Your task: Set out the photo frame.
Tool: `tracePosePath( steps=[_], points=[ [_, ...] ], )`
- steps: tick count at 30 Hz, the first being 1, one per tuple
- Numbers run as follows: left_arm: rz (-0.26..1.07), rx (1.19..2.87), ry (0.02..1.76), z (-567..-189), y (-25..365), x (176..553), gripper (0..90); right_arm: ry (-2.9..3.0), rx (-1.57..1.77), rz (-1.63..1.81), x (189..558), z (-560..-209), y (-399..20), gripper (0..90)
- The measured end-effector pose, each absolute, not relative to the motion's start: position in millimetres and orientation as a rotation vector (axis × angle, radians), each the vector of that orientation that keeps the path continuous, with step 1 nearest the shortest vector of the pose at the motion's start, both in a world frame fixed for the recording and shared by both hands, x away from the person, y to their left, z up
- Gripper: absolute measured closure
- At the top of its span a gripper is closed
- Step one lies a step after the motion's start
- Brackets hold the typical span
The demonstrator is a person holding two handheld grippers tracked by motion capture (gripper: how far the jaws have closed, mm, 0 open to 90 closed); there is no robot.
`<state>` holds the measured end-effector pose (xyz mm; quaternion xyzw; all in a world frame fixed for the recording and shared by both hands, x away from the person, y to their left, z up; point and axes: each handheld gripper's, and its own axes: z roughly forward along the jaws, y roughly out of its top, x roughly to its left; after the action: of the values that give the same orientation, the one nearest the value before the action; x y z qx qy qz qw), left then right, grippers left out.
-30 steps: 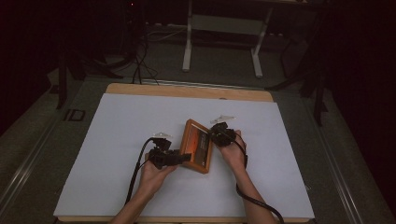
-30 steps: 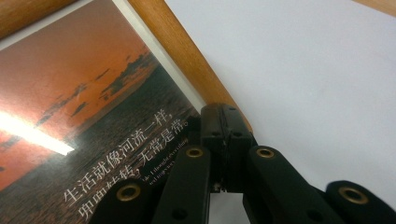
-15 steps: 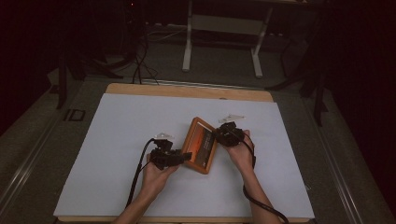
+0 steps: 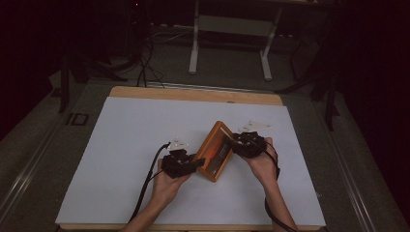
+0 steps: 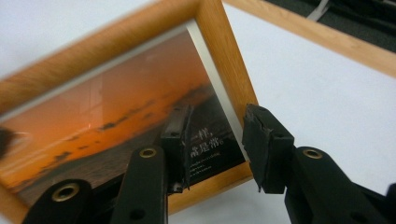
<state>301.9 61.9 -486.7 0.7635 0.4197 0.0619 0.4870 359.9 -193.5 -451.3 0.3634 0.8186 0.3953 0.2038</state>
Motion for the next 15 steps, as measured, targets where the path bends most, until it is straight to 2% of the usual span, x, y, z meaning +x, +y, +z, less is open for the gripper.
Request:
tracePosePath(
  steps=[12, 15],
  points=[
    [0.219, 1.904, 0.873, -479, 43, 295, 67.9, 2.209, 1.016, 1.207, 336, -432, -218, 61.0],
    [0.234, 1.923, 0.830, -477, 37, 293, 68.3, 2.208, 1.005, 1.209, 333, -429, -221, 64.1]
  ],
)
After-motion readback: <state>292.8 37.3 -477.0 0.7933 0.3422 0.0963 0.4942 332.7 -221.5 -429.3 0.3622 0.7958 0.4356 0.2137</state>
